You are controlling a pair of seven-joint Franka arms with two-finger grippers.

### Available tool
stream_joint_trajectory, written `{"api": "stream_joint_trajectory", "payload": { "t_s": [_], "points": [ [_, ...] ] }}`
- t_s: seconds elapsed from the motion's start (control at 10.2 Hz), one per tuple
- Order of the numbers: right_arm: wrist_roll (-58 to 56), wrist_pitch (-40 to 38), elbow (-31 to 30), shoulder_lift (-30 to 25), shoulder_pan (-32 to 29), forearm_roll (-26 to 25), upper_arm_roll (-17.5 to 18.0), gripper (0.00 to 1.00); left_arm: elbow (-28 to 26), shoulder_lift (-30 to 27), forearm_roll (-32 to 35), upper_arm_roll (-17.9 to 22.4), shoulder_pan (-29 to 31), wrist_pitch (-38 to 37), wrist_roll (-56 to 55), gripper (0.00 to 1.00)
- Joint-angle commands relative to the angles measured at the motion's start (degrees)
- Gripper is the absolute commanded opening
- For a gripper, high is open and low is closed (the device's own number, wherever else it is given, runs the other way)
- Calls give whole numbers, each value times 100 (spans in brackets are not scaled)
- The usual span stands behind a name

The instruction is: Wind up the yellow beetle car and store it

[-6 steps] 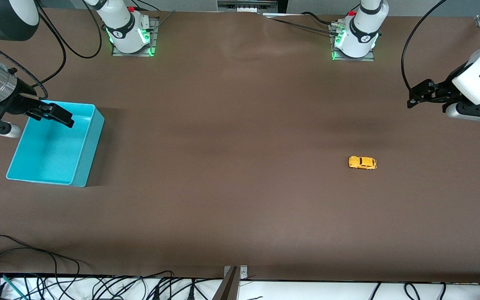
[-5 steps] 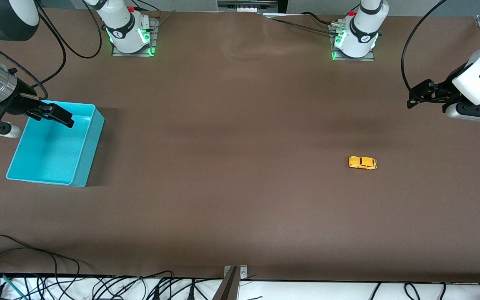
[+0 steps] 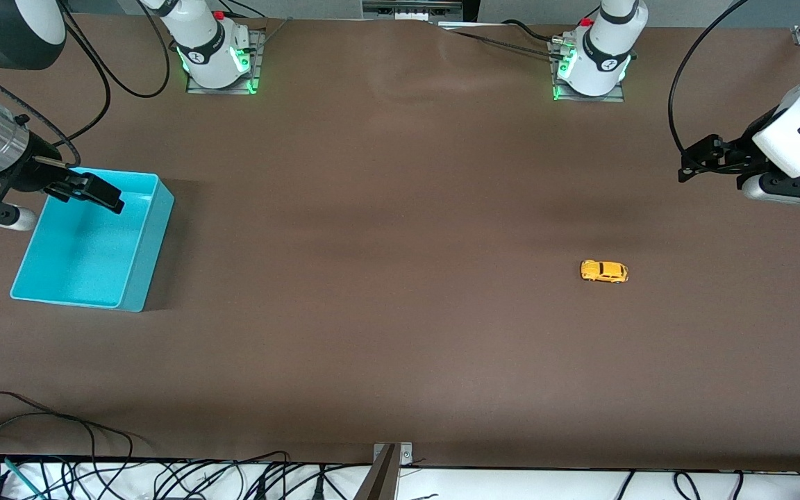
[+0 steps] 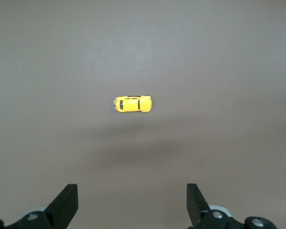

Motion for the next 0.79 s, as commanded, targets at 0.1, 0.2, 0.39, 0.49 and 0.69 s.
{"api": "stream_joint_trajectory", "payload": {
  "t_s": [0.1, 0.2, 0.39, 0.49, 0.69],
  "points": [
    [14, 101, 57, 37, -26, -10, 12, 100, 199, 96, 130, 27, -45, -102, -52, 100],
    [14, 171, 57, 46, -26, -10, 3, 100, 199, 96, 130, 27, -36, -102, -52, 100],
    [31, 172, 57, 99, -17, -2, 12, 100, 199, 96, 130, 27, -36, -102, -52, 100],
    [31, 172, 57, 117, -17, -10, 12, 100, 199, 96, 130, 27, -36, -102, -52, 100],
    [-4, 181, 57, 117, -35, -10, 3, 100, 199, 96, 130, 27, -45, -102, -52, 100]
  ]
}}
